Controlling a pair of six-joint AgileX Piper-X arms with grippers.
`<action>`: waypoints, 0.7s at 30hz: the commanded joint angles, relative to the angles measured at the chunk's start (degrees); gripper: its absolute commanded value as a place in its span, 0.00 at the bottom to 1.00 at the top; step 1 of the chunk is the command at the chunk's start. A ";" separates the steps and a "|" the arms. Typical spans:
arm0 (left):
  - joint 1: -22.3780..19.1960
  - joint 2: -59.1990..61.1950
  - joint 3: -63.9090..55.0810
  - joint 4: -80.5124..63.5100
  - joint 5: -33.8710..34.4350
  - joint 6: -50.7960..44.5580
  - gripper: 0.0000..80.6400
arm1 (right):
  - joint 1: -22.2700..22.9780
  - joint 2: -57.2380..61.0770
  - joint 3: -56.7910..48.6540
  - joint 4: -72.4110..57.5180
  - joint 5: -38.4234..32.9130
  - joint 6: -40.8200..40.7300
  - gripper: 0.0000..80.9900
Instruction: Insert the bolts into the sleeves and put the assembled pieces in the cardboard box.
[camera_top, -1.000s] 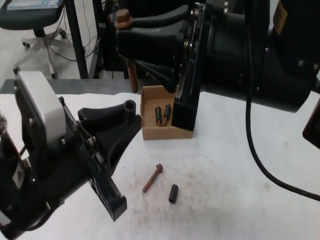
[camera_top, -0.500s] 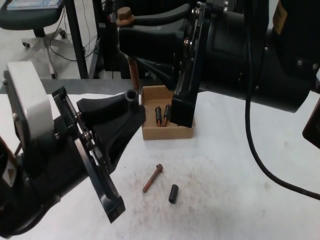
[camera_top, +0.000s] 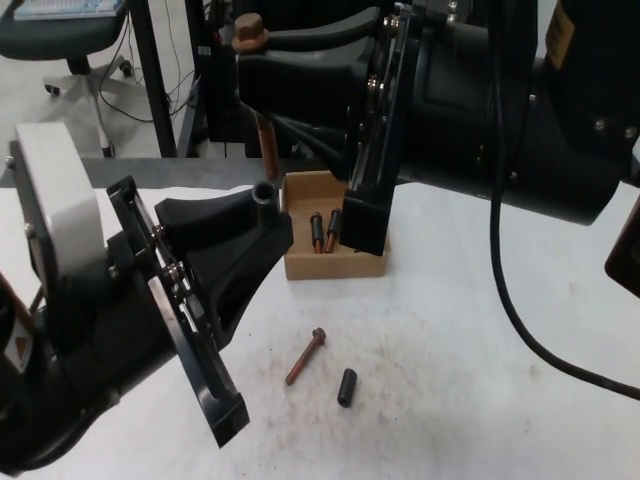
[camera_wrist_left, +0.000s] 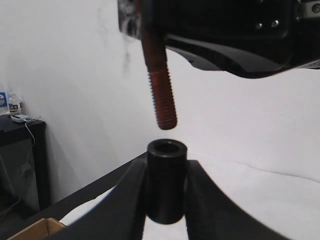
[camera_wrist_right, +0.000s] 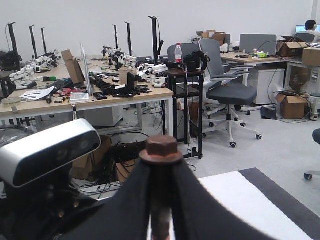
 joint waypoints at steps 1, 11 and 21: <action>0.15 -0.02 -0.19 -1.02 0.44 -0.41 0.00 | 0.08 -0.02 -0.27 -0.74 0.30 -0.11 0.01; 0.15 2.30 -0.56 -1.75 0.44 -0.41 0.00 | 0.08 -0.02 -0.27 -0.74 0.30 -0.11 0.01; 0.15 2.27 -0.67 -5.11 -0.21 -0.41 0.00 | 0.08 -0.02 -0.27 5.30 0.28 -0.11 0.01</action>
